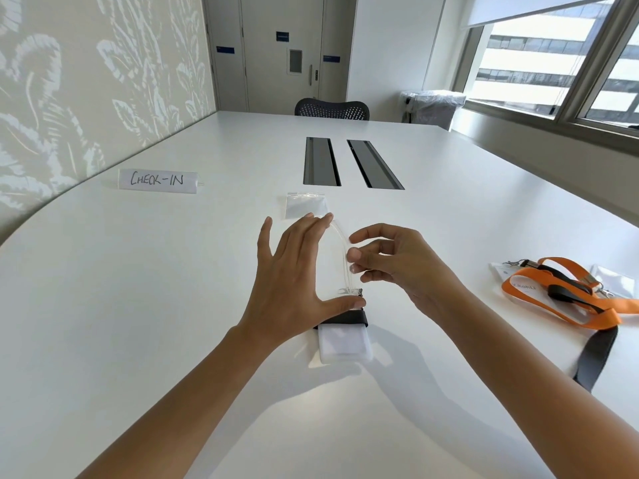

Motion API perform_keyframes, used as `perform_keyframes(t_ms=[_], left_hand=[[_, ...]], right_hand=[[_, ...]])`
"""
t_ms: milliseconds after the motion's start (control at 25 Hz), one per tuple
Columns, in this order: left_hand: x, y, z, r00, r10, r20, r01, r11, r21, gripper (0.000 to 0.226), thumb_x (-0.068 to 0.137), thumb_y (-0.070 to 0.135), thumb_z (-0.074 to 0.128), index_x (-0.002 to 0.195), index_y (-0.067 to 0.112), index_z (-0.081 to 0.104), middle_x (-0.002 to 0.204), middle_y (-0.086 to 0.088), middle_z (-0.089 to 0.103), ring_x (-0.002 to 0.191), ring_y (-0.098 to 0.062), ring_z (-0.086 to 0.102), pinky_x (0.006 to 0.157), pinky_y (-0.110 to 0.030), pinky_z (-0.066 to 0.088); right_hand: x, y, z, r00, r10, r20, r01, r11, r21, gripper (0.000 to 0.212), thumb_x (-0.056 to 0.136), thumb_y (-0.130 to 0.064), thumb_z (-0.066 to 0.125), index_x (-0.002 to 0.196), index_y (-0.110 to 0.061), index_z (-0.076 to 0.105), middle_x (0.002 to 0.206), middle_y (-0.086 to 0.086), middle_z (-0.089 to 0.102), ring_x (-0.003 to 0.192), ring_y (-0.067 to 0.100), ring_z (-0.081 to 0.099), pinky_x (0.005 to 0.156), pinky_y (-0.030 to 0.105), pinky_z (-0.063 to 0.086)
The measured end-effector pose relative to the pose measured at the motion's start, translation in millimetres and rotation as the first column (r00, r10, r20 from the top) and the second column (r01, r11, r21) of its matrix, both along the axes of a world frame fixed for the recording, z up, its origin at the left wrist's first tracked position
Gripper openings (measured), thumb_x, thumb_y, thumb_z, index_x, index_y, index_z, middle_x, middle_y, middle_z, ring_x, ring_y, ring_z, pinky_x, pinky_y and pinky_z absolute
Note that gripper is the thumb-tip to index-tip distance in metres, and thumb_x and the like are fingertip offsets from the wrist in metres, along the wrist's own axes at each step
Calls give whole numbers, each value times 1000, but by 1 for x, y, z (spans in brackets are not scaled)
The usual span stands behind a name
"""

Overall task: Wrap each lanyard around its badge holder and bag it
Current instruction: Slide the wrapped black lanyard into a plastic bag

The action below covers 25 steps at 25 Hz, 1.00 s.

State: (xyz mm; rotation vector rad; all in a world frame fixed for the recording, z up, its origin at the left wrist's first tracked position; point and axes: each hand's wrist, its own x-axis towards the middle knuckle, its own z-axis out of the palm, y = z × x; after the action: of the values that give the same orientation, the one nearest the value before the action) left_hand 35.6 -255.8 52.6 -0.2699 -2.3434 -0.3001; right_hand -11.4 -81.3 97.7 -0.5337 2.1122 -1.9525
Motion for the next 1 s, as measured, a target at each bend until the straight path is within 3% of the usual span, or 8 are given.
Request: perform_keyframes(t_ms=[200,360,680,1000], left_hand=[[5,3,2,997,-26,75,24,999,36,114,64,87,48,150,15,23,152,1,33,143,-14,27,117,-55,11],[7,3,3,995,-14,97,11,999,33,115,64,87,48,151,17,21,153,2,31,144,-13,25,117,-55,10],[9,8,0,996,-3,89,2,1000,12,110,69,86,43,151,18,17,151,2,35,141,-13,30,118,-54,7],[8,7,0,998,-10,58,9,1000,24,109,69,86,44,150,16,23,150,2,37,141,-12,29,117,-55,10]], right_hand=[[4,-2,-2,987,154,53,-152,988,-39,11,87,-8,67,96,-11,74,80,3,70,69,12,65,65,21,54],[8,-3,-1,991,136,15,-136,991,-3,13,88,-10,68,97,-10,77,103,14,73,72,11,64,68,23,55],[9,0,1,1000,-10,-25,10,1000,26,8,80,-5,76,88,-2,77,75,12,69,63,16,66,61,22,56],[6,4,0,993,109,34,-110,993,38,23,95,-18,61,99,1,72,77,4,67,70,20,67,66,27,58]])
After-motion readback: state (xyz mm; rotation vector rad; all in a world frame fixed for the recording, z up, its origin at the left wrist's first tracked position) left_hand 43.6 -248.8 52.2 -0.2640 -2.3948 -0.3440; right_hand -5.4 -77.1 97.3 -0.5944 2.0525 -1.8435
